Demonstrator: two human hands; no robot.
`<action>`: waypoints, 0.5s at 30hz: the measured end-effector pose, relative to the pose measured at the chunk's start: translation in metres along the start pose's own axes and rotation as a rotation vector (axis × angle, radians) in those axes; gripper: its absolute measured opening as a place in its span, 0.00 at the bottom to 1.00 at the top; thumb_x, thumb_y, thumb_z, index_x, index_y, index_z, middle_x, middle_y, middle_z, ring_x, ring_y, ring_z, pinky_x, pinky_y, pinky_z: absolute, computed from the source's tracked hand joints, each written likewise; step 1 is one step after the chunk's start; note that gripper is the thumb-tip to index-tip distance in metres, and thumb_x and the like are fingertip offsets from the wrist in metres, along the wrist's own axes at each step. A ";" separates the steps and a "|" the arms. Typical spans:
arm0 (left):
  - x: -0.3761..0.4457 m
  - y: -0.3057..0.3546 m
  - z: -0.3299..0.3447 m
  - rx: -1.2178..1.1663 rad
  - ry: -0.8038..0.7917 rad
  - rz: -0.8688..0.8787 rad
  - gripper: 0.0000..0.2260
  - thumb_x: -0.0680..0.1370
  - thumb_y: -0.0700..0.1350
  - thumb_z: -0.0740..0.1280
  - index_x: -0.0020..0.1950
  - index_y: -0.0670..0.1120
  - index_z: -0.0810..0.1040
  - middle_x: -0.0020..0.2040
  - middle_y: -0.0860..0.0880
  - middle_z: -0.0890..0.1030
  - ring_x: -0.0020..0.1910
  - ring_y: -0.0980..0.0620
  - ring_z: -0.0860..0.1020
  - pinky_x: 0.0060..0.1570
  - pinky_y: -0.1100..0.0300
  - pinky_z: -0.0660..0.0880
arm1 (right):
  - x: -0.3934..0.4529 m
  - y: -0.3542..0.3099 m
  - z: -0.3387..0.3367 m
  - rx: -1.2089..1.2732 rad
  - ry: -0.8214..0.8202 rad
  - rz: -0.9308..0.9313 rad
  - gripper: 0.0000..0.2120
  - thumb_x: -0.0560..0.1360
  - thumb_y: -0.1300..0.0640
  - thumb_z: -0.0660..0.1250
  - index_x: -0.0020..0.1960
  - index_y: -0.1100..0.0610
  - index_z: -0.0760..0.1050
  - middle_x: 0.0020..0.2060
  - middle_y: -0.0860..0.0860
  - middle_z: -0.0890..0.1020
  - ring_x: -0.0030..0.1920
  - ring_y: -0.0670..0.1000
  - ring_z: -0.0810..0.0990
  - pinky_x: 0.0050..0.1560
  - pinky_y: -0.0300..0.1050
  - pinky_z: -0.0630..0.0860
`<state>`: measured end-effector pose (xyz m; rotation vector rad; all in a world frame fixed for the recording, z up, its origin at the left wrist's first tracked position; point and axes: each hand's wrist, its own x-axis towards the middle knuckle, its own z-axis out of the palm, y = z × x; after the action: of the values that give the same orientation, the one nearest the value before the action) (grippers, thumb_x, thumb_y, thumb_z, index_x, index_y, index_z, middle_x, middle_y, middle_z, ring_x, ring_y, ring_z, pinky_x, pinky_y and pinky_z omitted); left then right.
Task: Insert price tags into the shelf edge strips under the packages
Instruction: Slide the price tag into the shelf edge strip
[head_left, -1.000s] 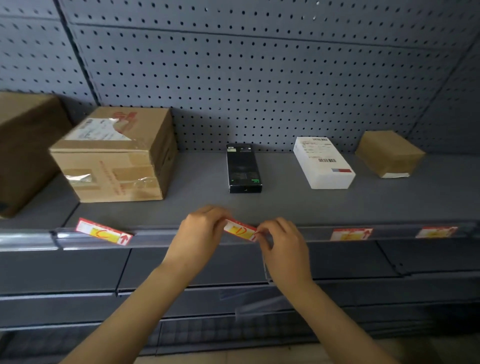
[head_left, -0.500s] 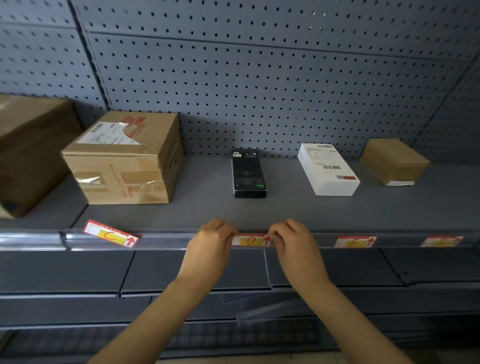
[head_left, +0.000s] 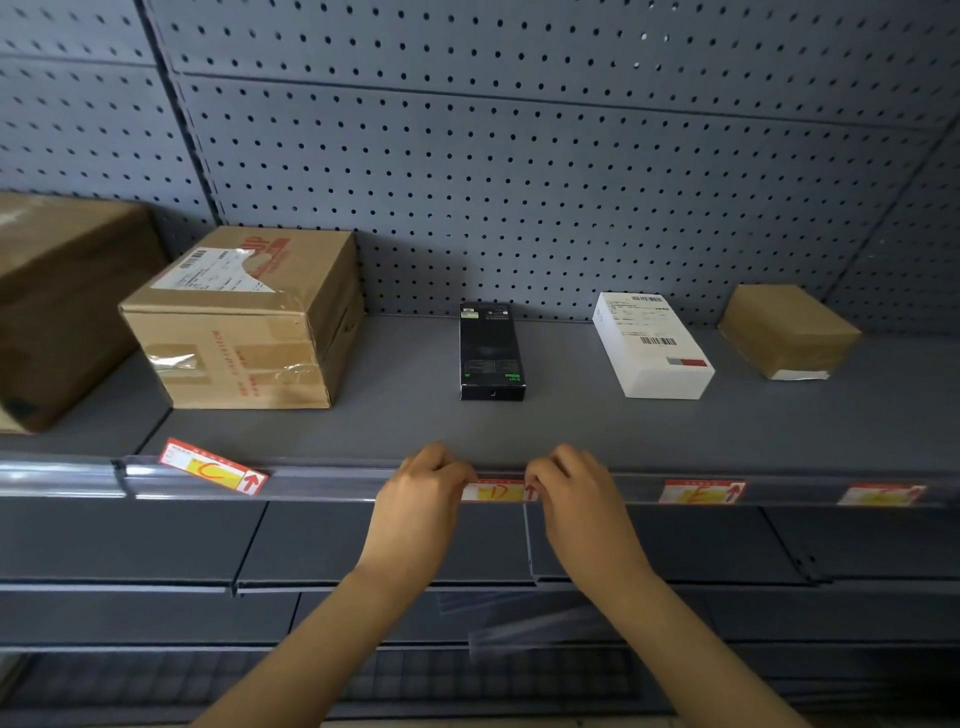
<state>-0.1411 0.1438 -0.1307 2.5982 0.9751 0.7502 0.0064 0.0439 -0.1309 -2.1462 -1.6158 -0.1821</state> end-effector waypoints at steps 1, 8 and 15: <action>0.000 0.001 0.000 0.013 0.005 0.006 0.13 0.62 0.28 0.75 0.38 0.45 0.83 0.36 0.46 0.79 0.30 0.45 0.78 0.20 0.59 0.73 | 0.000 0.001 -0.001 -0.003 0.000 -0.004 0.12 0.66 0.70 0.71 0.43 0.56 0.77 0.40 0.52 0.77 0.40 0.52 0.74 0.37 0.47 0.75; -0.006 -0.003 0.002 0.069 0.051 0.040 0.17 0.60 0.28 0.76 0.42 0.46 0.84 0.36 0.46 0.79 0.31 0.45 0.78 0.26 0.56 0.74 | -0.007 0.001 0.001 -0.022 0.019 -0.044 0.12 0.63 0.68 0.77 0.44 0.59 0.81 0.40 0.52 0.79 0.40 0.52 0.77 0.36 0.47 0.79; -0.026 -0.009 -0.001 0.202 -0.067 0.127 0.34 0.55 0.29 0.74 0.59 0.49 0.78 0.50 0.48 0.78 0.44 0.47 0.80 0.43 0.56 0.75 | -0.015 -0.017 0.006 -0.001 0.033 -0.118 0.17 0.62 0.71 0.74 0.48 0.59 0.79 0.49 0.55 0.78 0.45 0.55 0.77 0.41 0.46 0.78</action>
<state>-0.1632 0.1331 -0.1433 2.8624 0.9167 0.6185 -0.0148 0.0365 -0.1373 -2.0386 -1.7242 -0.2533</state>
